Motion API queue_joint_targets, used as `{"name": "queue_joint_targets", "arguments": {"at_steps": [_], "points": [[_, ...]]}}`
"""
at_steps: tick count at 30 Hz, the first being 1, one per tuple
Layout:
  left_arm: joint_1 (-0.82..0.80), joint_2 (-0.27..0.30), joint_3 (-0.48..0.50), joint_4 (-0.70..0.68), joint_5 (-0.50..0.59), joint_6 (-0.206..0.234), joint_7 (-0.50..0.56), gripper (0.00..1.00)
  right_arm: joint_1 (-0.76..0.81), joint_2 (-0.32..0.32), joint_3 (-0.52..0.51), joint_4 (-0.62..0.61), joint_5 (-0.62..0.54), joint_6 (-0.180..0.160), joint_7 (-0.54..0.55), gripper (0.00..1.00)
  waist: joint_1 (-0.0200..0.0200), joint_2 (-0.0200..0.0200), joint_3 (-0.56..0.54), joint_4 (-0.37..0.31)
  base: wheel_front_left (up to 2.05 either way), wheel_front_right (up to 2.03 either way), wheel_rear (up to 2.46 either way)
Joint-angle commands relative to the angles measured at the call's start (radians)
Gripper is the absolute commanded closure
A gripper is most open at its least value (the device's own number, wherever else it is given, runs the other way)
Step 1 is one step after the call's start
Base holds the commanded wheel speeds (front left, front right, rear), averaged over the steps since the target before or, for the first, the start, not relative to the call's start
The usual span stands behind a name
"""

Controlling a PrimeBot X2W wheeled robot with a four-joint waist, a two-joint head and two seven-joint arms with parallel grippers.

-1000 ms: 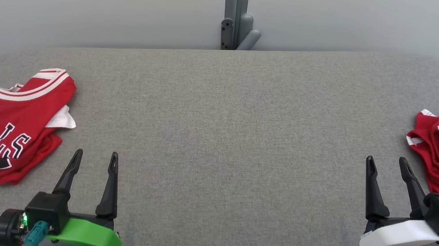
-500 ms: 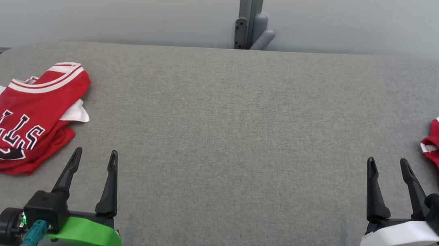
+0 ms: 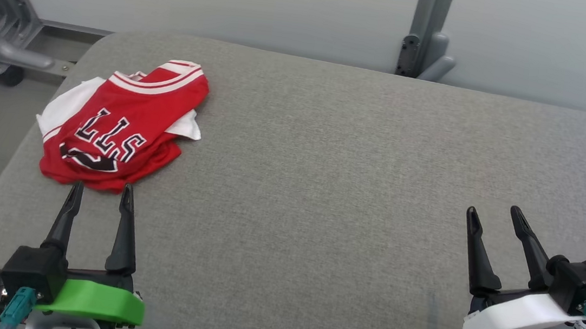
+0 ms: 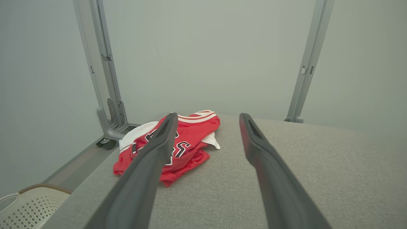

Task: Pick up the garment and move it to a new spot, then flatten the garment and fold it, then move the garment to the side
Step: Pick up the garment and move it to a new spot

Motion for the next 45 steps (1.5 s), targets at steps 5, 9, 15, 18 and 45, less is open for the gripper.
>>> {"name": "queue_joint_targets", "arguments": {"at_steps": [5, 9, 15, 18, 45], "points": [[0.019, 0.006, 0.02, -0.022, -0.017, 0.015, -0.014, 0.0, -0.008, 0.002, 0.019, -0.01, 0.011, -0.001, -0.003, 0.0, 0.0, 0.0, 0.009, 0.144, 0.0, 0.0, 0.0], [0.026, 0.012, 0.025, -0.037, -0.024, 0.013, -0.018, 0.0, -0.012, 0.004, 0.026, -0.009, 0.01, -0.001, -0.005, 0.0, 0.0, 0.0, 0.011, 0.177, 0.0, 0.0, 0.0], [0.025, 0.012, 0.019, -0.05, -0.022, 0.014, -0.021, 0.0, -0.012, 0.002, 0.028, -0.01, 0.011, -0.001, -0.006, 0.0, 0.0, 0.0, 0.016, 0.19, 0.0, 0.0, 0.0], [0.022, 0.013, 0.018, -0.051, -0.025, 0.013, -0.022, 0.0, -0.01, 0.001, 0.026, -0.011, 0.012, -0.001, -0.005, 0.0, 0.0, 0.0, 0.017, 0.192, 0.0, 0.0, 0.0], [-0.282, -0.025, 0.156, 0.002, -0.049, 0.0, -0.065, 0.0, -0.175, -0.076, 0.059, -0.103, 0.012, -0.001, 0.04, 0.0, 0.0, 0.0, 0.345, -0.034, 0.0, 0.0, 0.0]]}}
